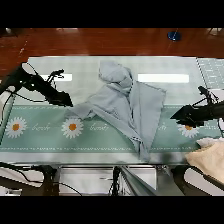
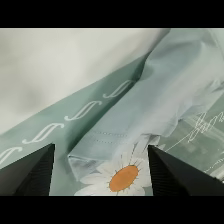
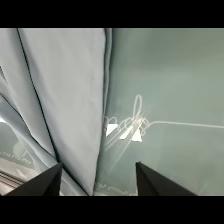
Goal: Fold the shirts.
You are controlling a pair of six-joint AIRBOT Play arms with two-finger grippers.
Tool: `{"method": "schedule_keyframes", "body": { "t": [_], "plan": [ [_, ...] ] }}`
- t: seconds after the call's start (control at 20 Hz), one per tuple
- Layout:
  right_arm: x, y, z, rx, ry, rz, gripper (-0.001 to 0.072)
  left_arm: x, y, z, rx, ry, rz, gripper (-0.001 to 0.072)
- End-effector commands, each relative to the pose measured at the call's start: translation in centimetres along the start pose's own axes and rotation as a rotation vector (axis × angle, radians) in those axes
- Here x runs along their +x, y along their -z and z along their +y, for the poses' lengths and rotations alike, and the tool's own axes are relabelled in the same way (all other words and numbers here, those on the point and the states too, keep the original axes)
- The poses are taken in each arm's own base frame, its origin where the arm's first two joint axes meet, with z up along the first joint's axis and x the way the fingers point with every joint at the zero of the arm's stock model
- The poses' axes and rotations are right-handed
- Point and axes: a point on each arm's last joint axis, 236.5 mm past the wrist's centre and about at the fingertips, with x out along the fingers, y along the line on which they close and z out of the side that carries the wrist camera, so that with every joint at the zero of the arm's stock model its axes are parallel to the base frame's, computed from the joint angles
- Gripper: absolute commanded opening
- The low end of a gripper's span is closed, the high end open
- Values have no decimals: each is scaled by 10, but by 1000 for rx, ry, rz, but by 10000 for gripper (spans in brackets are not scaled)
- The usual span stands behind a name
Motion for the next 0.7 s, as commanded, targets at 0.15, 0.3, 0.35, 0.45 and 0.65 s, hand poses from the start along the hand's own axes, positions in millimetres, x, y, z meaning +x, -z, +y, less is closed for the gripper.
{"method": "schedule_keyframes", "body": {
  "t": [0.15,0.3,0.35,0.45,0.65],
  "plan": [
    [3,4,2,2,-17,13,546,39,4,-24,98,26,108,720],
    [3,9,7,3,-35,32,545,61,9,-36,128,36,170,277],
    [2,11,8,2,-41,41,546,63,11,-39,135,40,183,32],
    [0,12,11,-15,-41,35,547,62,13,-40,134,44,191,30],
    [-14,19,-4,-33,75,7,547,55,19,-36,111,63,206,28]
  ]
}}
